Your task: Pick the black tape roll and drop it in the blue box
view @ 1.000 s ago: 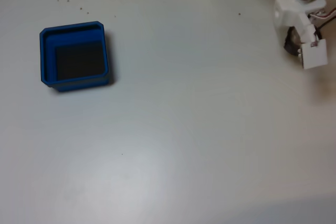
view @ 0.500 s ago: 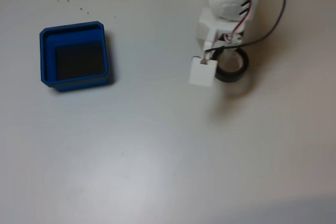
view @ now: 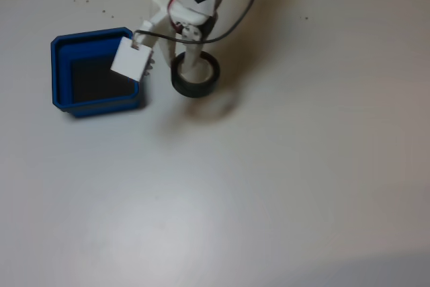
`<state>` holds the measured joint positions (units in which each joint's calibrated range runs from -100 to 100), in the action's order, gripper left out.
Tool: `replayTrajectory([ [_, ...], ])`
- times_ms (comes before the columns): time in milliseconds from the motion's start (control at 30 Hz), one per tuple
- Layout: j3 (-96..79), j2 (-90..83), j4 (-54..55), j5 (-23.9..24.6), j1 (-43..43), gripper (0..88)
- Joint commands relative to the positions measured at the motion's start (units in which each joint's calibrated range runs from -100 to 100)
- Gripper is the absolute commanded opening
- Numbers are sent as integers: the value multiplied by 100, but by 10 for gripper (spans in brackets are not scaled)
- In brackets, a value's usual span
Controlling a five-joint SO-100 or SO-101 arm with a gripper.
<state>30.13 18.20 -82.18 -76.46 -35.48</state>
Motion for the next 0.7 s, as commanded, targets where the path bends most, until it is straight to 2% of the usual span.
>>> replayTrajectory([
  [0, 518, -449, 34, -190, -502, 3],
  [267, 553, -441, 75, -418, -1430, 3],
  [533, 536, -407, 801, -427, -2016, 3],
  [667, 500, -391, 1098, -593, -2241, 3],
])
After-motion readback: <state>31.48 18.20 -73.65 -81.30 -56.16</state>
